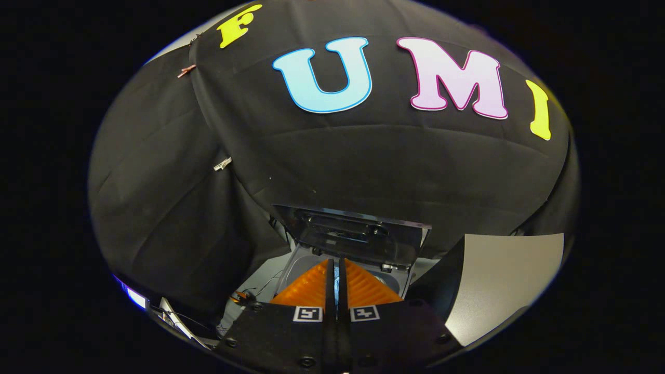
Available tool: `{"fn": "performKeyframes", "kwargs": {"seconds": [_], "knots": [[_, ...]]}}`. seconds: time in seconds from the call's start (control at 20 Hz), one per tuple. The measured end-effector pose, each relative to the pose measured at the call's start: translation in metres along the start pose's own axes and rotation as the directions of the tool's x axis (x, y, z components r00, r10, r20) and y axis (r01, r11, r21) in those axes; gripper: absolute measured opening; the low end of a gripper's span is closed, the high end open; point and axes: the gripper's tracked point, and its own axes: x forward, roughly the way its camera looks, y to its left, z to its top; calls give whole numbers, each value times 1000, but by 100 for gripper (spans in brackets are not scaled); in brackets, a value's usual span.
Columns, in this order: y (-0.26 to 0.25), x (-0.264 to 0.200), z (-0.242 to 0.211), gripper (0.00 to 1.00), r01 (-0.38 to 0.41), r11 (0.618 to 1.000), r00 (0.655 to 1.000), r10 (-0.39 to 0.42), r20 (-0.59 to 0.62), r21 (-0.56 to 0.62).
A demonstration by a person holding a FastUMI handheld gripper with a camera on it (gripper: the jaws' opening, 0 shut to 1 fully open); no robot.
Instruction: Put the clothes into the washing machine and then close the washing machine lid.
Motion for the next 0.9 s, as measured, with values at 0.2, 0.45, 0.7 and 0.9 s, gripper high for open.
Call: {"fn": "performKeyframes", "kwargs": {"seconds": [0.2, 0.45, 0.7, 0.9], "knots": [[0, 2, -2, 5, 1, 1000, 1000, -1, -4, -1], [2, 6, -8, 5, 4, 1000, 1000, -4, -13, -5], [10, 18, -20, 5, 1, 1000, 999, -1, -42, -6], [13, 30, -29, 5, 10, 1000, 998, -11, -57, -11]]}}
